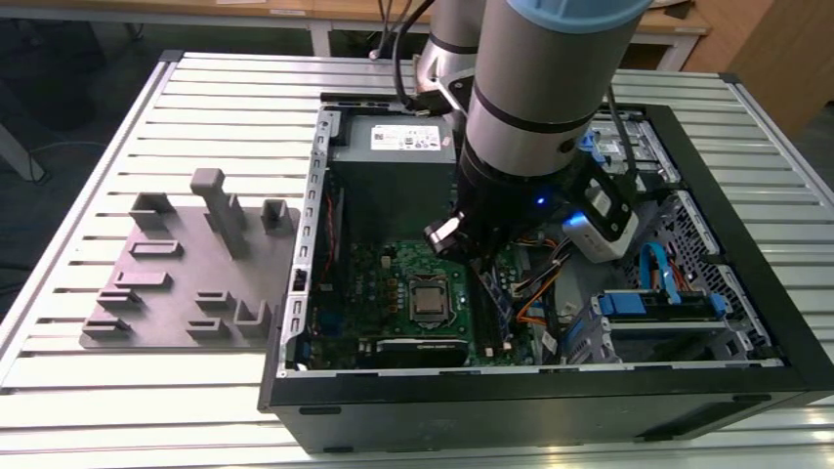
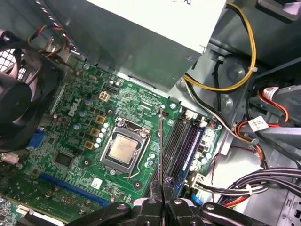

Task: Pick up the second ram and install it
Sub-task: 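Insert the second ram into the second slot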

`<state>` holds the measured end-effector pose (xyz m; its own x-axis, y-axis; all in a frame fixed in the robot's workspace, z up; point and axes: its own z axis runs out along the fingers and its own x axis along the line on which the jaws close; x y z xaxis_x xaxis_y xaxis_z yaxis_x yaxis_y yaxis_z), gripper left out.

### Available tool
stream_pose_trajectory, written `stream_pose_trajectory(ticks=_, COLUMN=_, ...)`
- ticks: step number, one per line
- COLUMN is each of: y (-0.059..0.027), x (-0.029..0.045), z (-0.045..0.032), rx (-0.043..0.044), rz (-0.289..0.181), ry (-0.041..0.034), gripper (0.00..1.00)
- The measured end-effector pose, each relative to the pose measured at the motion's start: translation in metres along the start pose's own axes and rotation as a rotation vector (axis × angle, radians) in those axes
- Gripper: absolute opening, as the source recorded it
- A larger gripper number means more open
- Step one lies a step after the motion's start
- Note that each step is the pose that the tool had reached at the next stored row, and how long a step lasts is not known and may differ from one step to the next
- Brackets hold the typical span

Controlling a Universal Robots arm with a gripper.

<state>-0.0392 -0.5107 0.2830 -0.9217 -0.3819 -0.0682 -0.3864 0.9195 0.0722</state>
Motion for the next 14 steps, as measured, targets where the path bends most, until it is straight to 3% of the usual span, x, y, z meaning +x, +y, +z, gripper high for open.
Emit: stream_pose_trajectory(ticks=14, y=0.0, x=0.0, z=0.0003, rx=0.0055, rz=0.08, ry=-0.0057, gripper=0.13)
